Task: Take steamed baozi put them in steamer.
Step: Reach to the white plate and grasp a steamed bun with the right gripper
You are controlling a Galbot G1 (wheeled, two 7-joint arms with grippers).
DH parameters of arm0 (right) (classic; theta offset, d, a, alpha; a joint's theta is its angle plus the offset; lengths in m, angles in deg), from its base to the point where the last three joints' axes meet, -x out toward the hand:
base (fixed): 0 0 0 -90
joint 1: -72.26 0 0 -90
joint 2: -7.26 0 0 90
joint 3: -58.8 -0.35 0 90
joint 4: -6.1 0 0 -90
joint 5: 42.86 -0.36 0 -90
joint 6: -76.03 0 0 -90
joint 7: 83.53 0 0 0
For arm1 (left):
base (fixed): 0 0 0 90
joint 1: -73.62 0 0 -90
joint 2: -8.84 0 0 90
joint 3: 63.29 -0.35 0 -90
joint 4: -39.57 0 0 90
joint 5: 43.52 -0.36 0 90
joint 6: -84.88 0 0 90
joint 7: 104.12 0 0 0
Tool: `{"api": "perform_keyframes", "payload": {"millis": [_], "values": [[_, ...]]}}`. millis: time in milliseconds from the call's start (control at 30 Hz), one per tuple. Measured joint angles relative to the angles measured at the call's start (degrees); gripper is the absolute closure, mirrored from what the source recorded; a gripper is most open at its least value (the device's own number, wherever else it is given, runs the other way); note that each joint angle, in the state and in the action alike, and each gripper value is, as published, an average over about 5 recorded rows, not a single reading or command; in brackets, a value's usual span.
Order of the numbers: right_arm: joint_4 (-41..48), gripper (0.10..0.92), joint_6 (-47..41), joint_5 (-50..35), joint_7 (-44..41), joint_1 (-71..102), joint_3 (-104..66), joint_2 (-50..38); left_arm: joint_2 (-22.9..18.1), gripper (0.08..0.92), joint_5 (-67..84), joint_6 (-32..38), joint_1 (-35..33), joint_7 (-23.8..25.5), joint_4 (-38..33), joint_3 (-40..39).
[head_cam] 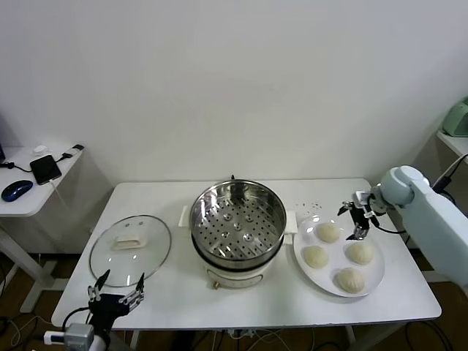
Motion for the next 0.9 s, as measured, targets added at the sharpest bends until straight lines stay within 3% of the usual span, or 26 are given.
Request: {"api": "perform_keyframes", "payload": {"millis": [900], "values": [[8.14, 0.205, 0.26, 3.69, 1.37, -1.04, -0.04, 5.5, 0.15, 0.177, 0.23, 0.53, -0.22, -0.19, 0.52, 0.2]]}}
